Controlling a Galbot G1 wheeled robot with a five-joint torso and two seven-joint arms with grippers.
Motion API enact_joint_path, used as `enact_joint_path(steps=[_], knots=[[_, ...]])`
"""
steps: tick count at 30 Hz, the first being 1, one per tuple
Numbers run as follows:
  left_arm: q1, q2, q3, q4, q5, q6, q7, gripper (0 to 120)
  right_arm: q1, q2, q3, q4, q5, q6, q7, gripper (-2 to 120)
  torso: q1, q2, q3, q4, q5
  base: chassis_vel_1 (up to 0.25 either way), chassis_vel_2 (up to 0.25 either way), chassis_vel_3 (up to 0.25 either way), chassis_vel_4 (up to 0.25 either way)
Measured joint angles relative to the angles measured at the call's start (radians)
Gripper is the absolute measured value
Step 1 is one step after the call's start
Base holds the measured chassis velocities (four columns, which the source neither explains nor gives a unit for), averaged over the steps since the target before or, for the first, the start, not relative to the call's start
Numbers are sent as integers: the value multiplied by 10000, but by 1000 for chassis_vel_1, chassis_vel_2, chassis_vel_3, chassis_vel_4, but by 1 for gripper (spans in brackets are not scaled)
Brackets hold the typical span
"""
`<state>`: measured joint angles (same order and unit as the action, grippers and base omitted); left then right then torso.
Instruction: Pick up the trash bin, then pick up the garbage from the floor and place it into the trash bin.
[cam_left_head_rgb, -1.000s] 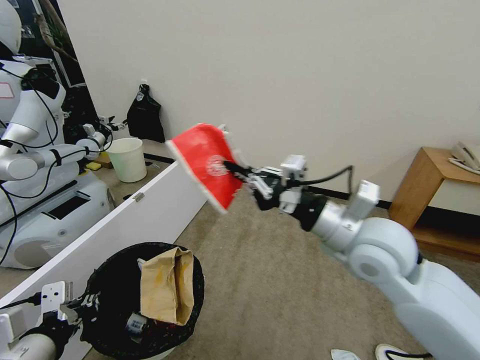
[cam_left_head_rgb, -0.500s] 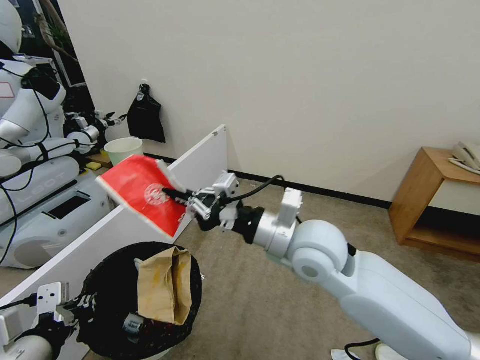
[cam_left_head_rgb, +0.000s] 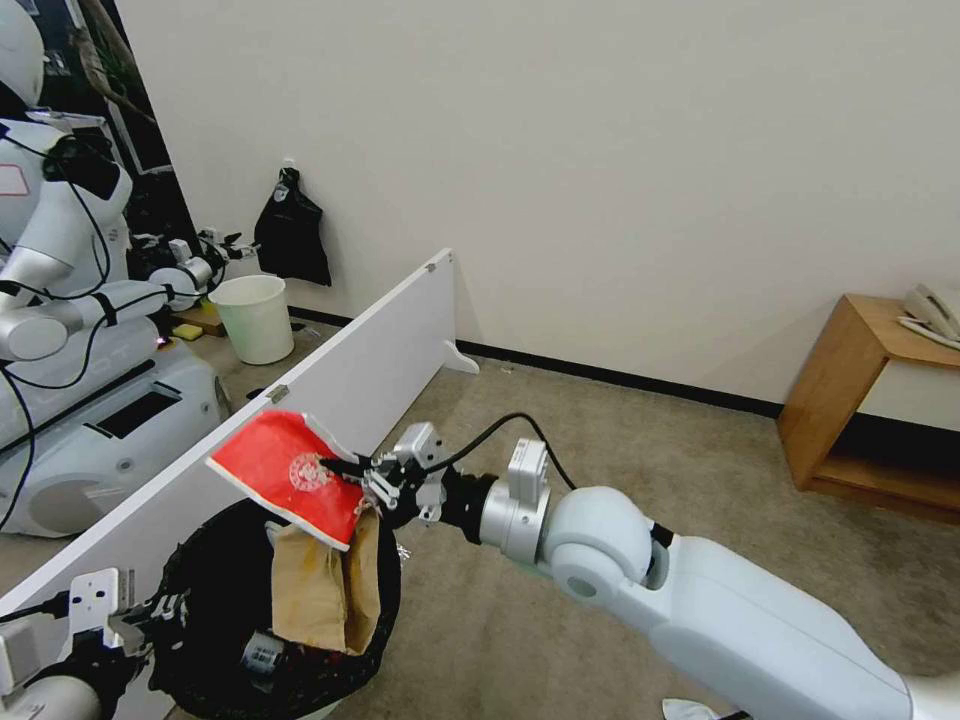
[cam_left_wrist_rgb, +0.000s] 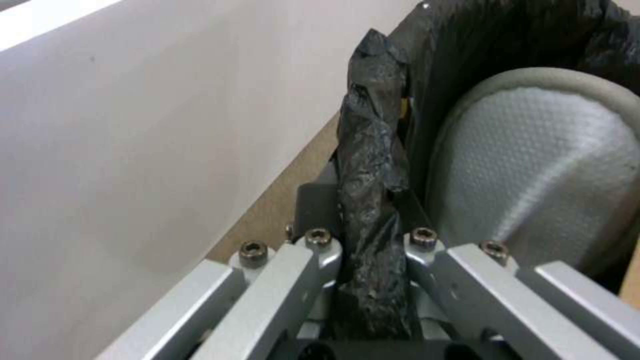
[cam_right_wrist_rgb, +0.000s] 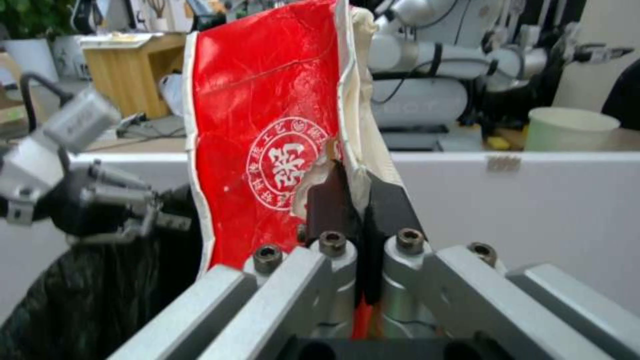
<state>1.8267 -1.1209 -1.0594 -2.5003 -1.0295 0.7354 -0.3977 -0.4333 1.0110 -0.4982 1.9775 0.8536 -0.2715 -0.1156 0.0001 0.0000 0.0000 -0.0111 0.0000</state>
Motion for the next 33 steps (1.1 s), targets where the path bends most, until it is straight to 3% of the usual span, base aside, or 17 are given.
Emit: enact_joint_path(steps=[11, 33], knots=[[4, -11, -6, 0, -52, 0, -16, 4, -182, 414, -738, -877, -654, 67, -77, 0, 1, 0, 0, 0, -1, 0, 0, 0, 0], [-44, 11, 46, 2, -157, 0, -52, 4, 34, 1033, -1513, -1244, -735, 65, -38, 0, 0, 0, 0, 0, 0, 0, 0, 0, 0]])
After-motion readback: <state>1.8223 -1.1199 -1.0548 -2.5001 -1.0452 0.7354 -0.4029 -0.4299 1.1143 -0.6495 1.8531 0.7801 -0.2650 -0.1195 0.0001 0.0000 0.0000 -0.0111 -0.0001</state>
